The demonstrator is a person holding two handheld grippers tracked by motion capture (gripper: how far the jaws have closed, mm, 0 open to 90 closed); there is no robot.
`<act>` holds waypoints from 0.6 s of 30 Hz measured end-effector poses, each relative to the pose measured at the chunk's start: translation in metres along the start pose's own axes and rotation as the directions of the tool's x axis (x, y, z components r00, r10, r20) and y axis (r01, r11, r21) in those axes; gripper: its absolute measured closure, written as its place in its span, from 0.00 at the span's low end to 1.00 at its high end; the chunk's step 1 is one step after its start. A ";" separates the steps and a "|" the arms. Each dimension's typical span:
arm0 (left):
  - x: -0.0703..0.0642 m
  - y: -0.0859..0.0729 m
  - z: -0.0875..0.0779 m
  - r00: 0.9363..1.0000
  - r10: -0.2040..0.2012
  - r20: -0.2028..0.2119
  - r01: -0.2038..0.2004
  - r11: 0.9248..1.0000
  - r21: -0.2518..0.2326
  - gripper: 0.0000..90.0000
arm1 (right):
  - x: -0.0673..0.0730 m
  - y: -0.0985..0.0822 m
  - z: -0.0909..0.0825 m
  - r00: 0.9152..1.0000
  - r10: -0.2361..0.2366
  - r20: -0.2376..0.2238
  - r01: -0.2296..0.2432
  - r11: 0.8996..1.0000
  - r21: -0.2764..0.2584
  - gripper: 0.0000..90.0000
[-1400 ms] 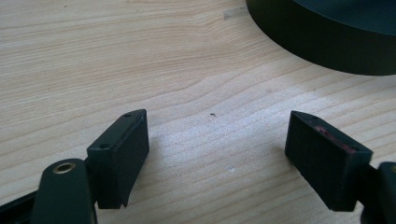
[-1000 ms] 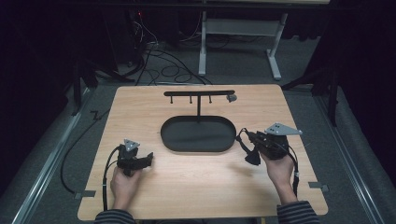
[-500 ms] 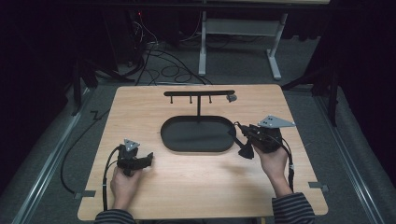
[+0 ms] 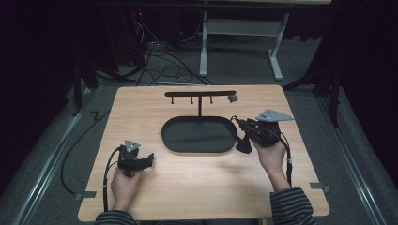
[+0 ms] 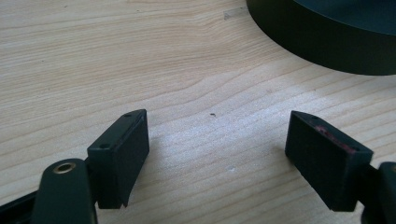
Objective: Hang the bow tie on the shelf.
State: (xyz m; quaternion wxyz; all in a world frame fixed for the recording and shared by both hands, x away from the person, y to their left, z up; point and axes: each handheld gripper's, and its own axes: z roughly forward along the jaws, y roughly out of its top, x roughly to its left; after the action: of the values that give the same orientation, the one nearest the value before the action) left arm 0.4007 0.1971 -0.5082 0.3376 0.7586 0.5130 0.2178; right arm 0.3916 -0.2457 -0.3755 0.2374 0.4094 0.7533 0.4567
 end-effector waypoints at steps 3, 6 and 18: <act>0.000 0.000 0.000 1.000 0.001 -0.001 -0.001 1.000 0.000 0.24 | -0.001 0.003 0.001 1.000 0.001 0.000 -0.001 1.000 -0.010 1.00; 0.000 0.000 0.000 1.000 0.002 0.000 -0.002 1.000 0.000 0.25 | -0.003 0.005 0.002 1.000 0.000 0.007 0.000 1.000 -0.013 1.00; 0.000 0.000 0.000 1.000 0.000 0.000 0.000 1.000 -0.002 0.24 | -0.006 0.018 0.009 1.000 0.001 0.018 0.000 0.999 -0.042 1.00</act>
State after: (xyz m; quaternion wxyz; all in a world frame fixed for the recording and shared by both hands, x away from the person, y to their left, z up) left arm 0.4008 0.1971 -0.5083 0.3383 0.7584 0.5126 0.2183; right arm 0.4094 -0.2418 -0.3637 0.2526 0.4087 0.7413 0.4686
